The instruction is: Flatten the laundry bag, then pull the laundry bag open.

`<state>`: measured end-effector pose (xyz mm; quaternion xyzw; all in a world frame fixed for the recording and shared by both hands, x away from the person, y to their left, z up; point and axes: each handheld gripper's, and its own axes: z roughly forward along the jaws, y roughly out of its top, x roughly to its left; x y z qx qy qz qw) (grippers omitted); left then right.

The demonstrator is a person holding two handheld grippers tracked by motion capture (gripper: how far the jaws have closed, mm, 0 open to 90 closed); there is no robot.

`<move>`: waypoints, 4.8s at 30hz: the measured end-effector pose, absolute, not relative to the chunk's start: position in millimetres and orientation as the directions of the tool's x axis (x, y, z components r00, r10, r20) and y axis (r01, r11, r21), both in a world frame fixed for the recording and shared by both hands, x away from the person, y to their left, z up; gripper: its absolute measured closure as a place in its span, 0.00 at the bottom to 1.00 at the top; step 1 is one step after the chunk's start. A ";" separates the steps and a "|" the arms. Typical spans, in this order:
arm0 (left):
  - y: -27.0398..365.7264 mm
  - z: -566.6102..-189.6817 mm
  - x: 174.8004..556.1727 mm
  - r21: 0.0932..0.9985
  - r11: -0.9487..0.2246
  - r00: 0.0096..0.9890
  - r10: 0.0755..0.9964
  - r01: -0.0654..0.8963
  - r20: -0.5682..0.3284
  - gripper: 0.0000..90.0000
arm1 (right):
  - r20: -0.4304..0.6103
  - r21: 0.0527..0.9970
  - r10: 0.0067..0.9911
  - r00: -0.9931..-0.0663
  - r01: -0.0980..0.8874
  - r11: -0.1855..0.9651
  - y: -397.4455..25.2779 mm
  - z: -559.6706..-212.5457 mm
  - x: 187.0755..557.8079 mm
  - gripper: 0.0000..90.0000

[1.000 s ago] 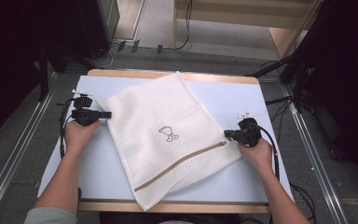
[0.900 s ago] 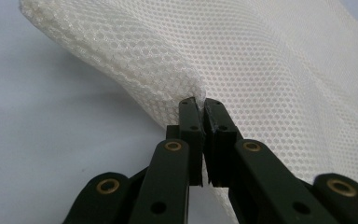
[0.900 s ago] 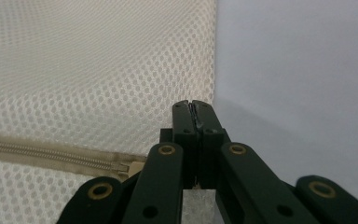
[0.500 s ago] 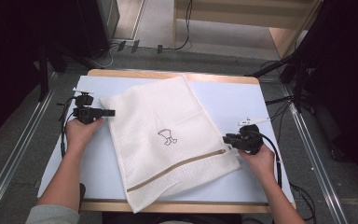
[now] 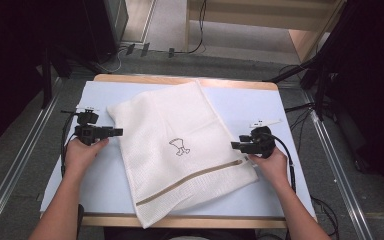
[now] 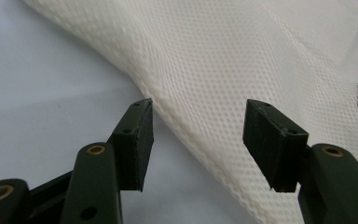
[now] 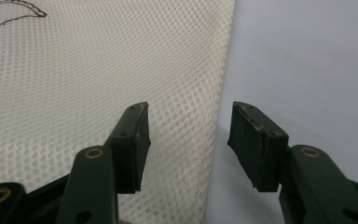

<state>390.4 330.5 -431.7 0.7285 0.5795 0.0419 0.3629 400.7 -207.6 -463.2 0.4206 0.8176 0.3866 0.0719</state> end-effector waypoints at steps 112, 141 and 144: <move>311.6 -426.7 459.6 0.600 -0.155 0.421 0.843 0.785 -0.334 0.51 | 0.222 0.693 0.787 -0.575 0.661 0.288 -193.3 -464.9 424.3 0.63; 263.7 -399.7 401.1 0.652 -0.223 0.543 0.768 0.725 -0.340 0.47 | 0.254 0.682 0.718 -0.648 0.646 0.342 -193.2 -444.1 382.8 0.69; 255.2 -399.3 398.0 0.657 -0.231 0.558 0.755 0.718 -0.345 0.47 | 0.247 0.683 0.716 -0.653 0.642 0.349 -191.1 -444.2 379.7 0.70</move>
